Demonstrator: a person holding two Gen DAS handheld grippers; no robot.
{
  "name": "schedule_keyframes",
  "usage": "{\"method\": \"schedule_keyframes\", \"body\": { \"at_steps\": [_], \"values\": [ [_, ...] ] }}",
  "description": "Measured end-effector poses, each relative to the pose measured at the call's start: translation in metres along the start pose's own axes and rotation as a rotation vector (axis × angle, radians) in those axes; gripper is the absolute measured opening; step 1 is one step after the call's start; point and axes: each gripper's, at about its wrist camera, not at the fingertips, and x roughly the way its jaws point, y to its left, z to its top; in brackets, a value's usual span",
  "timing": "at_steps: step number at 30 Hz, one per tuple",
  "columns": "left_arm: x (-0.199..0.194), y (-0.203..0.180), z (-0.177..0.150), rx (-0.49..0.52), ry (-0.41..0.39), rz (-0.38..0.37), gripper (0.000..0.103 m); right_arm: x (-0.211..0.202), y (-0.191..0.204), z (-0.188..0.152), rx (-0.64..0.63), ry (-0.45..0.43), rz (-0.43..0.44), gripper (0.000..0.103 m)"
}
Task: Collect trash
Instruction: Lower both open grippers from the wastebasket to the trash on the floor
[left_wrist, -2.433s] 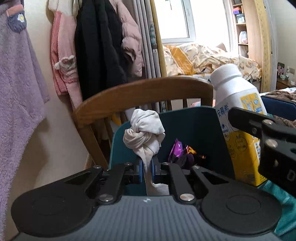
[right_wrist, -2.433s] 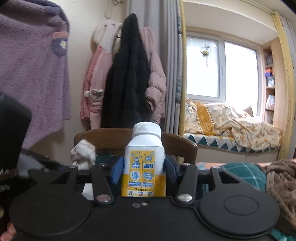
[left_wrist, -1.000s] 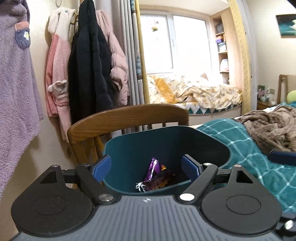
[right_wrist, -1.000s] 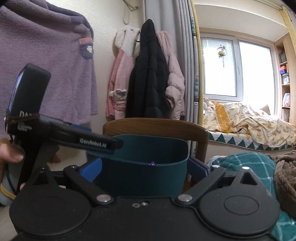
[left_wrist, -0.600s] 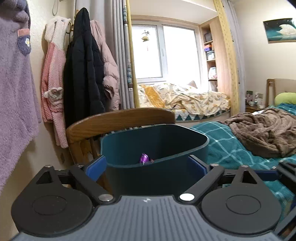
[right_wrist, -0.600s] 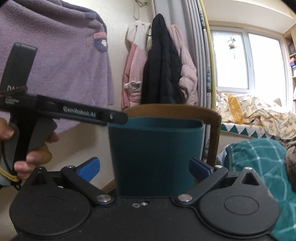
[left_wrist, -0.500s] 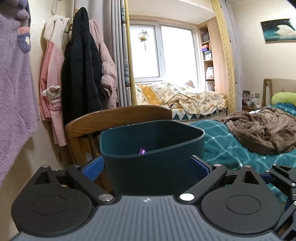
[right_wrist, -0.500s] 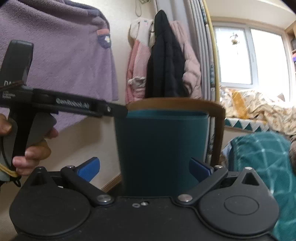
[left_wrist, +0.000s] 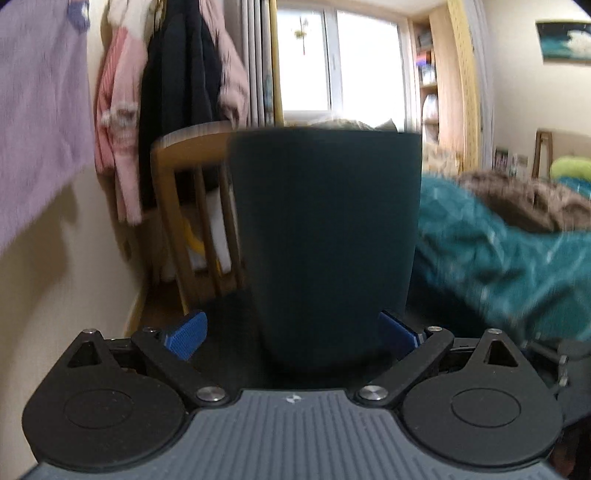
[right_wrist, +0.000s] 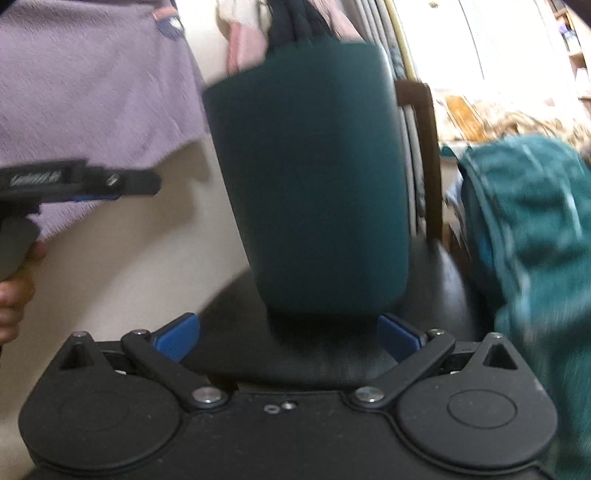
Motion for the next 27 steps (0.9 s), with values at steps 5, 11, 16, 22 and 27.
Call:
{"method": "schedule_keyframes", "body": {
  "at_steps": [5, 11, 16, 22, 27],
  "values": [
    [0.038, 0.012, -0.075, -0.035, 0.180, -0.007, 0.099, 0.022, -0.005, -0.049, 0.021, 0.101, -0.052, 0.103],
    [0.081, 0.016, -0.179, 0.006, 0.437, -0.085, 0.099, 0.055, -0.010, -0.121, 0.048, 0.349, -0.031, 0.103],
    [0.102, 0.002, -0.273, 0.104, 0.638, -0.144, 0.099, 0.082, -0.006, -0.195, 0.102, 0.584, -0.041, 0.102],
    [0.111, -0.011, -0.381, 0.146, 0.886, -0.244, 0.099, 0.103, 0.000, -0.278, 0.209, 0.807, -0.117, 0.101],
    [0.110, -0.028, -0.464, 0.165, 1.140, -0.440, 0.099, 0.109, 0.001, -0.350, 0.308, 0.995, -0.209, 0.099]
  ]
}}
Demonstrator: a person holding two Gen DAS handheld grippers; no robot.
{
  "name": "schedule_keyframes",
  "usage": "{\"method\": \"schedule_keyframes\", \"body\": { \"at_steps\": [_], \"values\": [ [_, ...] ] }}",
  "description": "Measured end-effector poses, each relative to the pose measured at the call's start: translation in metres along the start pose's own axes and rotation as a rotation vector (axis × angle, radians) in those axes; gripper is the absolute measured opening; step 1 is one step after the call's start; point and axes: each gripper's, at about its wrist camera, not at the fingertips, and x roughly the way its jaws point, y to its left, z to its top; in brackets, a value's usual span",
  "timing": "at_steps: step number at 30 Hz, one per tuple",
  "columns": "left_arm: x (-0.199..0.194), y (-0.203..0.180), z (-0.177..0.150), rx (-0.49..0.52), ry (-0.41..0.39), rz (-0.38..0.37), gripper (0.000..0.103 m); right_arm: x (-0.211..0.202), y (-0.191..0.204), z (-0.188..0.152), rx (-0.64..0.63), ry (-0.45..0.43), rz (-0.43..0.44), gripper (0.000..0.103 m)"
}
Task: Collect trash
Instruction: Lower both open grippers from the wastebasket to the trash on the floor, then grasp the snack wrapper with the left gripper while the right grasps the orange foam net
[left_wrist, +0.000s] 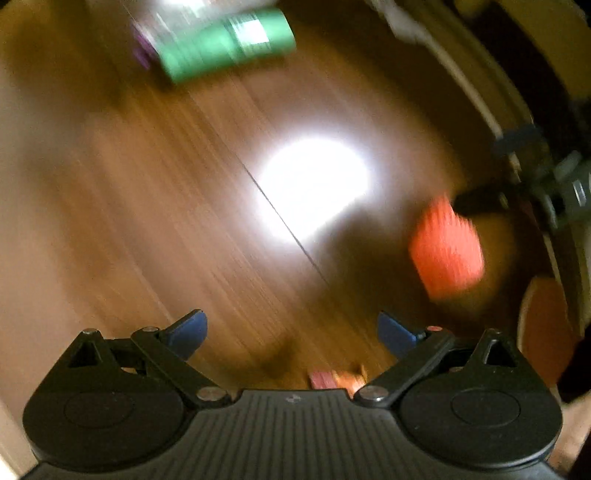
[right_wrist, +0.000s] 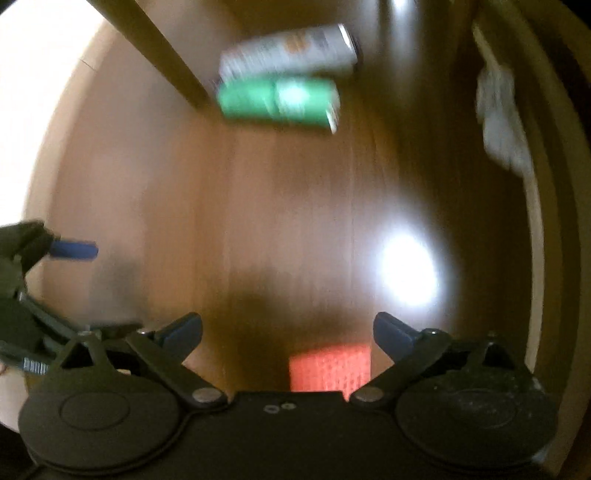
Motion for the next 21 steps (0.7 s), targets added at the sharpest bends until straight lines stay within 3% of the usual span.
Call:
{"method": "schedule_keyframes", "body": {
  "at_steps": [4, 9, 21],
  "values": [
    [0.046, -0.007, -0.025, 0.022, 0.136, -0.095, 0.099, 0.035, -0.003, -0.016, 0.042, 0.123, -0.026, 0.099],
    [0.071, -0.012, -0.035, 0.054, 0.184, -0.123, 0.099, 0.064, -0.004, -0.029, 0.010, 0.220, -0.041, 0.099],
    [0.101, -0.027, -0.044, 0.104, 0.207, -0.050, 0.099, 0.109, 0.000, -0.039, -0.062, 0.301, -0.112, 0.099]
  ]
}}
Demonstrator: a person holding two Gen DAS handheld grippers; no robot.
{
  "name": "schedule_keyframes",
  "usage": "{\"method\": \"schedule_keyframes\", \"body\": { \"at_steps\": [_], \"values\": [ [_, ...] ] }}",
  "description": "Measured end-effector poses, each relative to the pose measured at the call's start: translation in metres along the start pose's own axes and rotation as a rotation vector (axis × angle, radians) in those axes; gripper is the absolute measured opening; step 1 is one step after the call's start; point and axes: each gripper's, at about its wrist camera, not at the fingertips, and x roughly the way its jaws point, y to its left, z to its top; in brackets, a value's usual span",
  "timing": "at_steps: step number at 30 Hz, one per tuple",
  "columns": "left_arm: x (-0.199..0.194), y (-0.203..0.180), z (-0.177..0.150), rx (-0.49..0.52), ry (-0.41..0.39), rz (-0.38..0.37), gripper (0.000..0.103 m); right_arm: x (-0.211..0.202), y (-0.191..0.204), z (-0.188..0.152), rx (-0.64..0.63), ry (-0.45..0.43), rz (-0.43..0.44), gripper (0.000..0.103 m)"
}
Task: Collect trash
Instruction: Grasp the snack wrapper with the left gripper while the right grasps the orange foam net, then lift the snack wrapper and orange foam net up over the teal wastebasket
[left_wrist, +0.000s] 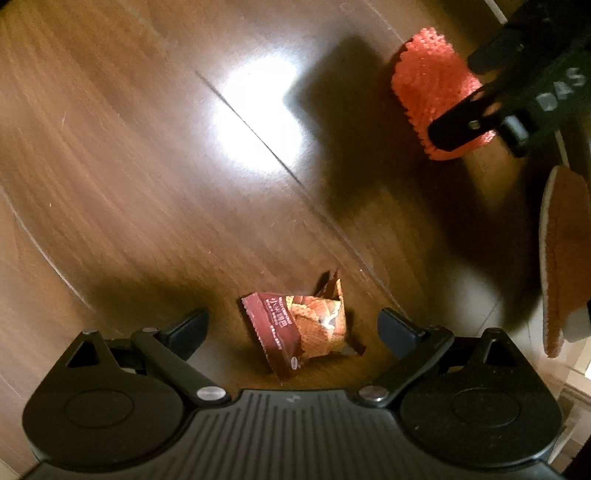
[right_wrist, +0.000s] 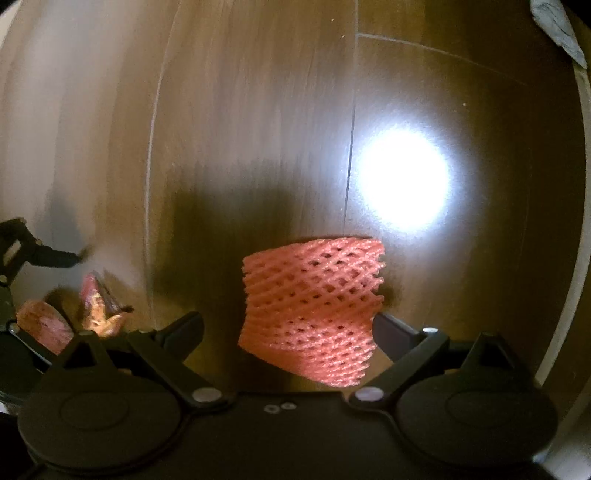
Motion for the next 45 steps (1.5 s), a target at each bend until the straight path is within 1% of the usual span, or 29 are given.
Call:
{"method": "schedule_keyframes", "body": {
  "at_steps": [2, 4, 5, 6, 9, 10, 11, 12, 13, 14, 16, 18, 19, 20, 22, 26, 31, 34, 38, 41, 43, 45],
  "values": [
    [0.002, -0.005, -0.002, 0.017, -0.004, 0.017, 0.099, 0.004, 0.002, 0.003, -0.012, 0.008, -0.017, 0.098],
    [0.002, -0.010, -0.003, 0.033, -0.003, 0.035, 0.097, 0.010, 0.007, 0.003, -0.019, 0.019, -0.021, 0.091],
    [0.004, -0.013, -0.003, 0.039, -0.004, 0.049, 0.094, 0.011, 0.010, 0.003, -0.027, 0.026, -0.029, 0.089],
    [0.004, -0.017, -0.002, 0.043, -0.006, 0.061, 0.093, 0.012, 0.011, 0.004, -0.034, 0.030, -0.031, 0.085],
    [0.003, -0.019, -0.002, 0.034, -0.012, 0.072, 0.085, 0.014, 0.012, 0.009, -0.049, 0.024, -0.020, 0.078],
    [0.002, -0.018, -0.002, 0.025, -0.018, 0.071, 0.080, 0.014, 0.012, 0.010, -0.056, 0.018, -0.015, 0.073],
    [-0.001, -0.017, -0.002, 0.017, -0.028, 0.071, 0.072, 0.014, 0.013, 0.011, -0.063, 0.016, -0.014, 0.070],
    [-0.004, -0.016, -0.002, 0.013, -0.038, 0.075, 0.067, 0.013, 0.014, 0.012, -0.070, 0.016, -0.014, 0.064],
    [-0.007, -0.016, -0.001, 0.007, -0.047, 0.080, 0.056, 0.011, 0.013, 0.011, -0.079, 0.017, -0.015, 0.054],
    [-0.009, -0.014, -0.001, -0.003, -0.050, 0.071, 0.054, 0.010, 0.015, 0.011, -0.086, 0.019, -0.017, 0.050],
    [-0.011, -0.011, -0.001, -0.022, -0.049, 0.057, 0.052, 0.010, 0.017, 0.012, -0.096, 0.022, -0.020, 0.033],
    [-0.013, -0.009, 0.000, -0.032, -0.047, 0.048, 0.050, 0.011, 0.019, 0.013, -0.101, 0.020, -0.026, 0.026],
    [-0.014, -0.007, 0.000, -0.040, -0.047, 0.048, 0.050, 0.010, 0.020, 0.014, -0.102, 0.018, -0.029, 0.021],
    [-0.016, -0.004, 0.000, -0.049, -0.048, 0.052, 0.049, 0.008, 0.020, 0.015, -0.099, 0.012, -0.028, 0.019],
    [-0.023, 0.005, 0.000, -0.073, -0.053, 0.064, 0.047, -0.002, 0.016, 0.017, -0.092, -0.004, -0.020, 0.016],
    [-0.033, 0.018, 0.004, -0.122, -0.070, 0.096, 0.046, -0.021, 0.018, 0.022, -0.062, -0.059, 0.009, 0.015],
    [-0.054, 0.028, 0.006, -0.175, -0.130, 0.104, 0.045, -0.050, 0.013, 0.026, -0.018, -0.127, 0.043, 0.014],
    [-0.075, 0.033, 0.009, -0.200, -0.176, 0.125, 0.045, -0.075, 0.007, 0.030, -0.002, -0.181, 0.064, 0.013],
    [-0.110, 0.037, 0.015, -0.211, -0.255, 0.167, 0.045, -0.111, 0.006, 0.028, -0.017, -0.290, 0.066, 0.013],
    [-0.138, 0.030, 0.021, -0.202, -0.318, 0.209, 0.045, -0.148, 0.010, 0.027, -0.086, -0.393, 0.034, 0.013],
    [-0.161, 0.028, 0.025, -0.200, -0.364, 0.227, 0.045, -0.173, 0.008, 0.030, -0.113, -0.445, 0.020, 0.013],
    [-0.188, 0.026, 0.029, -0.201, -0.418, 0.251, 0.045, -0.194, 0.003, 0.028, -0.106, -0.503, 0.034, 0.013]
  ]
}}
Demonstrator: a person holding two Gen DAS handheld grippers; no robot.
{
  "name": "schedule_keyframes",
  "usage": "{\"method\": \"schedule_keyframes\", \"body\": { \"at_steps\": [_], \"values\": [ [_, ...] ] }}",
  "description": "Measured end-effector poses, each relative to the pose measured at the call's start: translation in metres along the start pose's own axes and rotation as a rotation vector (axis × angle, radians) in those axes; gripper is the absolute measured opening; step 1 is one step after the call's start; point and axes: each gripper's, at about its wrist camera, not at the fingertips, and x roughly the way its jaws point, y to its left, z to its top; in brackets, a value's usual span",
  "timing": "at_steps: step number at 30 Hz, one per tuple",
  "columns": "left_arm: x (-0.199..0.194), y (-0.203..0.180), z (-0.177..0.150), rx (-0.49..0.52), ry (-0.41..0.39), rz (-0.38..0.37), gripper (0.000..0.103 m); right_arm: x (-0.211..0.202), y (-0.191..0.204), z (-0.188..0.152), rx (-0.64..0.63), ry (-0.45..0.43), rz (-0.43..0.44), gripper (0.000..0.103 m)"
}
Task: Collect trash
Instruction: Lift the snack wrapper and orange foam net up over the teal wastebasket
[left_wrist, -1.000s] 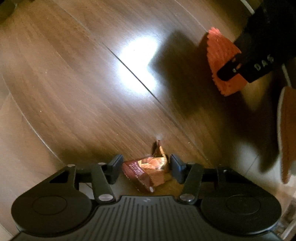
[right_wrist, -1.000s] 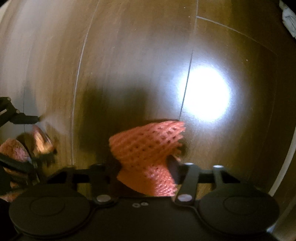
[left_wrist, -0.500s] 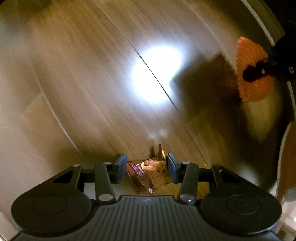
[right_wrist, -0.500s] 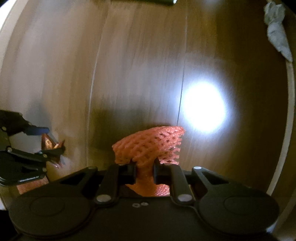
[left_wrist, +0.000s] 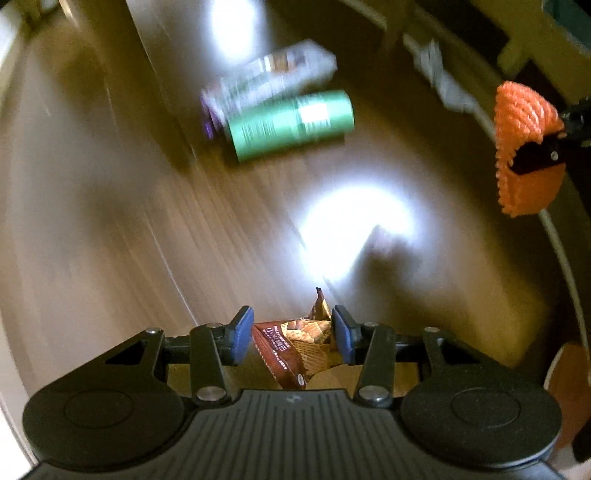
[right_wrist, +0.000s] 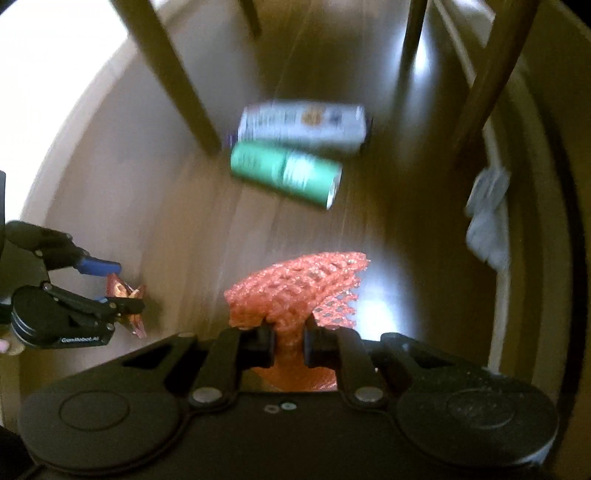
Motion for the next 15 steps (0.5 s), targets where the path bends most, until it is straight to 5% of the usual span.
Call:
{"method": "schedule_keyframes", "body": {
  "at_steps": [15],
  "values": [
    [-0.165, -0.001, 0.097, -0.067, -0.426, 0.127, 0.045, -0.165, -0.008, 0.071, -0.181, -0.501, -0.057, 0.012]
  ]
}}
